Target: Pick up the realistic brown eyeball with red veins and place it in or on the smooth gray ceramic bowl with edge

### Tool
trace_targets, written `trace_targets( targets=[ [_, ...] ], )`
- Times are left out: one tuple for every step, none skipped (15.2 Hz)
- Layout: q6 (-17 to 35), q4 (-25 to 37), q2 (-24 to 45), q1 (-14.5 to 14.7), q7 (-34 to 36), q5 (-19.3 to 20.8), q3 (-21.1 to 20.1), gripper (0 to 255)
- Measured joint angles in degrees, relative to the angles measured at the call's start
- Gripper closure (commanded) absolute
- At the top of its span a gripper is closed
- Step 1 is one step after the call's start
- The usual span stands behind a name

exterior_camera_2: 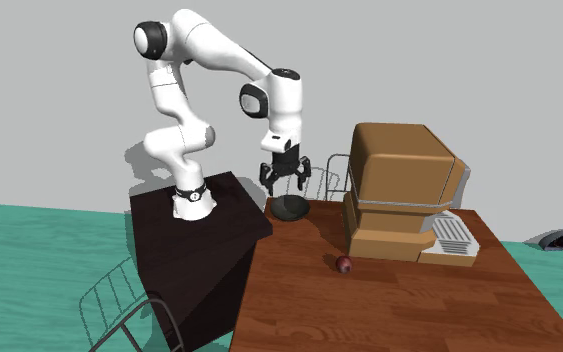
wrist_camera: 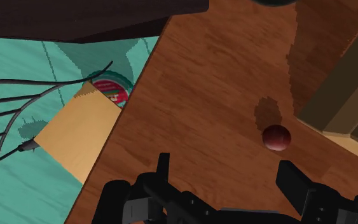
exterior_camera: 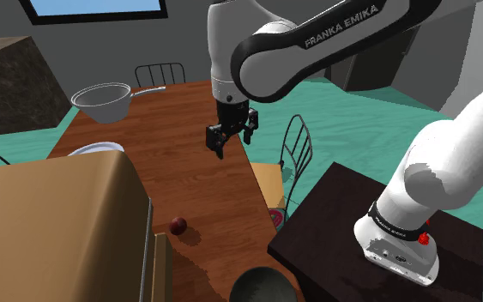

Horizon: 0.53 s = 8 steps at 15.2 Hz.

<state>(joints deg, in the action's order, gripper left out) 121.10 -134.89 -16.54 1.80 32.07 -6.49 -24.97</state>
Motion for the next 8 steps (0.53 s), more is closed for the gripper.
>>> trace_targets(
  targets=[
    [1.2,0.8,2.2,-0.2,1.5,1.0,-1.0,0],
    [2.6,1.3,4.4,-0.3,3.2,2.0,-1.9,0],
    [4.0,1.9,6.7,-0.4,5.0,3.2,-2.9,0],
    [5.2,2.5,8.9,-0.5,6.5,4.4,-3.5,0],
    [6.0,3.4,11.1,-0.6,8.1,5.8,-4.1,0],
    [6.6,4.9,13.6,-0.4,10.2,7.5,-4.8,0],
    [7.6,6.1,16.4,-0.3,12.3,9.5,-5.2,0],
    [8.3,7.4,18.9,0.0,14.3,11.3,-5.6,0]
  ],
)
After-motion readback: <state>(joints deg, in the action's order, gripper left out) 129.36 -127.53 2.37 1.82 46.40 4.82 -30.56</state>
